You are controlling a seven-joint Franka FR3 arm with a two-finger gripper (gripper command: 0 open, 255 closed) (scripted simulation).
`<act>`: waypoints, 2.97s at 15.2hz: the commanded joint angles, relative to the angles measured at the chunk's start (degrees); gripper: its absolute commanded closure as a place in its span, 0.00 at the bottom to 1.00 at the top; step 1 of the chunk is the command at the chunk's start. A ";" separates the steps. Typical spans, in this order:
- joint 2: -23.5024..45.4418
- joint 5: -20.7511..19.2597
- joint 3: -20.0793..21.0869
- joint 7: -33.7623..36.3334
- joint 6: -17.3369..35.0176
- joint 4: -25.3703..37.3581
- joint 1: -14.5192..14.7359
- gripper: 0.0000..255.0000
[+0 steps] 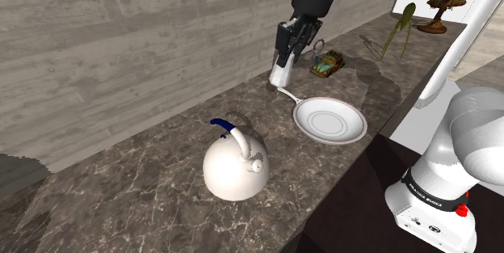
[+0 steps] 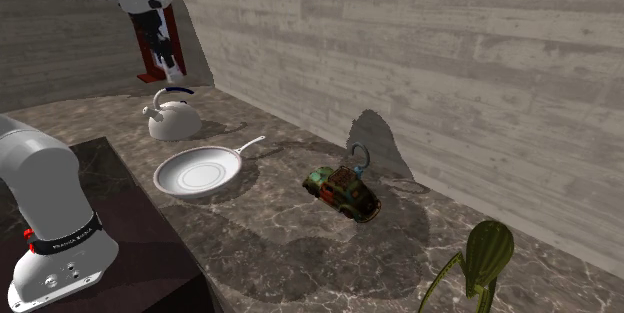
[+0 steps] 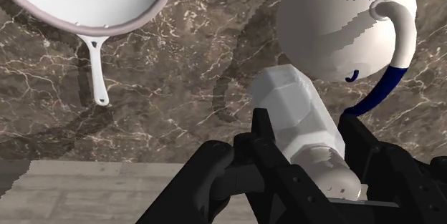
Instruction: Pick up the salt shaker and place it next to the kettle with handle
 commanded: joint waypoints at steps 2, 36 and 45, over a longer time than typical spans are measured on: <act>2.18 0.64 3.56 4.13 0.59 1.97 0.88 1.00; 32.28 -13.43 30.20 39.54 10.02 20.97 3.35 1.00; 34.35 -15.75 30.56 41.72 16.56 15.88 3.38 1.00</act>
